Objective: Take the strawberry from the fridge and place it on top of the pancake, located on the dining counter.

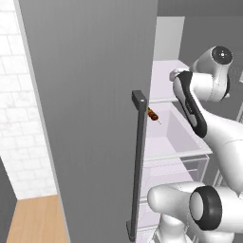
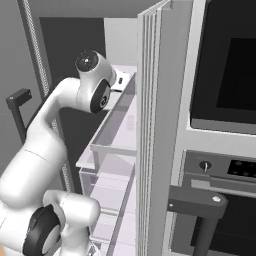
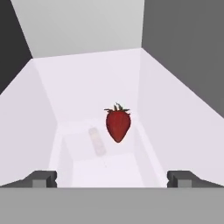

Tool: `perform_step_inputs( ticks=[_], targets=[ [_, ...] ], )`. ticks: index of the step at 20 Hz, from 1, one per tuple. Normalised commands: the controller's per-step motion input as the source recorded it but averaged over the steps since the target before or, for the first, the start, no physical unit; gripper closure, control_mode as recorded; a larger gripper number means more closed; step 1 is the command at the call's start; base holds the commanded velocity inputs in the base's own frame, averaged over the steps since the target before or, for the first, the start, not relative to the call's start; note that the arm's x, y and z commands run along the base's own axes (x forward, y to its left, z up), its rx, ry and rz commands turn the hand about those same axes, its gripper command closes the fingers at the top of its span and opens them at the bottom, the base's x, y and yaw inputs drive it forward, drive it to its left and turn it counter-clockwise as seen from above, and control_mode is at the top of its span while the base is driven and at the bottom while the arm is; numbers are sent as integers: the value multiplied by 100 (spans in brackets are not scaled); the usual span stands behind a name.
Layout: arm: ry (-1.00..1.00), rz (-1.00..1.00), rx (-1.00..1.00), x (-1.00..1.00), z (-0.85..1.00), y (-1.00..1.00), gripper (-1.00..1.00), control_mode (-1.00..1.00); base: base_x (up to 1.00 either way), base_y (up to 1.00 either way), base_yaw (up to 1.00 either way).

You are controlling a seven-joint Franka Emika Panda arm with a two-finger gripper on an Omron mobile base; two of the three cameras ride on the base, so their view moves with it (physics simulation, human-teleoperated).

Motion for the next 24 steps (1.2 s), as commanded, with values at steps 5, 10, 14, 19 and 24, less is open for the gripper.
perform_step_inputs(
  ticks=[5, 10, 14, 19, 24],
  targets=[
    [2, 0, 0, 31, -7, -10, -100, -100, 0, 0, 0],
    [3, 0, 0, 37, -15, -14, -100, -100, 0, 0, 0],
    [4, 0, 0, 37, -19, -10, -100, -100, 0, 0, 0],
    [1, 0, 0, 37, -13, 0, -100, -100, 0, 0, 0],
    [1, 0, 0, 30, -10, 0, -100, -100, 0, 0, 0]
  ],
)
